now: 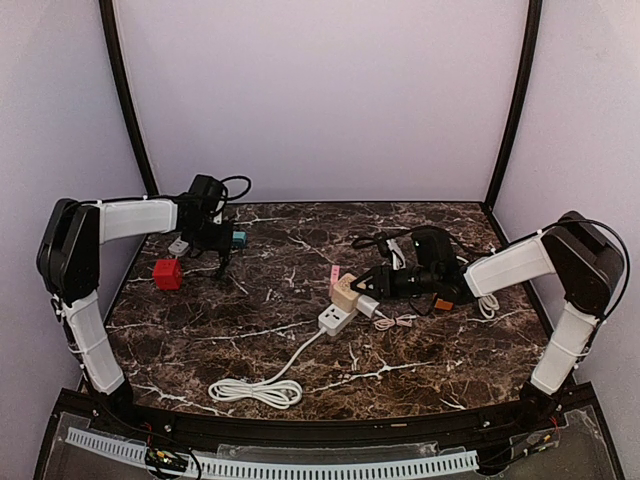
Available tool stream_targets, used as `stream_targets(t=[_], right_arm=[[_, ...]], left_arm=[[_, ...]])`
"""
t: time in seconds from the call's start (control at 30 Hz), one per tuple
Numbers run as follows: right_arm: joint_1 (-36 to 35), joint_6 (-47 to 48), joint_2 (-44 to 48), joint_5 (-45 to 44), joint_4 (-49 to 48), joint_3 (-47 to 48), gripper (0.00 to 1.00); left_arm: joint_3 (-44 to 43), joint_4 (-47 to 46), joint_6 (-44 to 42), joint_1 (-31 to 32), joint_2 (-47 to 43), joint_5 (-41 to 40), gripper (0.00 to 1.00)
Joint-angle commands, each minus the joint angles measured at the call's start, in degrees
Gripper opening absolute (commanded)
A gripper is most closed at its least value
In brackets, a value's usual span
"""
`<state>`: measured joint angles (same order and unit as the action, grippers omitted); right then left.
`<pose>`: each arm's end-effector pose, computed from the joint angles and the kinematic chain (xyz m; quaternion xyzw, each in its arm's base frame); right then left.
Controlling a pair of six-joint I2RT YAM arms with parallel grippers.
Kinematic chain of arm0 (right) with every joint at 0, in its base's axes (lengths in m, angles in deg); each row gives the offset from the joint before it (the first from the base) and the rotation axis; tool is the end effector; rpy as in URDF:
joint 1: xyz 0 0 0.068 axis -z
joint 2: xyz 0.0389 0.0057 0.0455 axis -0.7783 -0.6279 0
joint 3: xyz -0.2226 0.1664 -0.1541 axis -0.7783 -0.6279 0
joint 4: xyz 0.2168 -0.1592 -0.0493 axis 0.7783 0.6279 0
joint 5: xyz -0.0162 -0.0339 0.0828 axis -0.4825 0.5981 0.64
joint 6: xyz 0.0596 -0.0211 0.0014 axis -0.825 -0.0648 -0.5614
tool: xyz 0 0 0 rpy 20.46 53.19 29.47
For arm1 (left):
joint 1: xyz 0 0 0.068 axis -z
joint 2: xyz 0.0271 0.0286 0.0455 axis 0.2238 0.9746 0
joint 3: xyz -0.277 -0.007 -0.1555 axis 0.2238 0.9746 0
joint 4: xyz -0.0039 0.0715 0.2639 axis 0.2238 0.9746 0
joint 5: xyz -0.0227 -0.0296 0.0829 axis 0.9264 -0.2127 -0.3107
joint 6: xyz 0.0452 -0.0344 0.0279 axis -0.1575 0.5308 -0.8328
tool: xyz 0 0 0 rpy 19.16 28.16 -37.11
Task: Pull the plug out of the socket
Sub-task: Place the plug at the center of the board.
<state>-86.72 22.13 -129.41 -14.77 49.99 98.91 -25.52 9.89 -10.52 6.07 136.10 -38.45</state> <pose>0.2889 0.2352 0.1861 -0.1491 0.8365 0.4444 0.2837 0.4189 -0.1356 0.2460 0.0125 0.9324 -0.0242 0.3603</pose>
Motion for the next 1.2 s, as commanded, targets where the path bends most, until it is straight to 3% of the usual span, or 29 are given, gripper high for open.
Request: stream_targets(t=[0.0,0.27,0.4,0.73,0.97,1.0,1.17], right_arm=[[0.2,-0.02,-0.78,-0.78,3.2,-0.07,0.49],[0.18,0.12,-0.72,-0.57,3.66,0.48,0.49],[0.22,0.21,-0.33,-0.43,3.96,0.84,0.5],[0.11,1.28,1.14,-0.08,4.89,1.39,0.56],[0.02,2.18,2.08,0.45,5.75,1.67,0.62],[-0.05,2.6,2.22,0.4,6.14,1.95,0.63],[-1.59,6.93,3.22,-1.04,11.84,5.22,0.75]], left_arm=[[-2.27,5.11,-3.09,1.38,2.22,-7.41,0.11],[-4.79,5.88,-4.55,3.84,5.36,-7.6,0.14],[-5.1,5.87,-4.28,4.55,6.06,-5.8,0.21],[-5.37,5.91,-3.07,4.99,5.8,-0.8,0.54],[-4.7,3.98,-2.47,5.08,1.33,4.57,0.7],[-4.51,3.74,-2.24,5.08,0.92,5.21,0.78],[-1.58,0.87,0.0,5.14,-2.72,9.25,0.9]])
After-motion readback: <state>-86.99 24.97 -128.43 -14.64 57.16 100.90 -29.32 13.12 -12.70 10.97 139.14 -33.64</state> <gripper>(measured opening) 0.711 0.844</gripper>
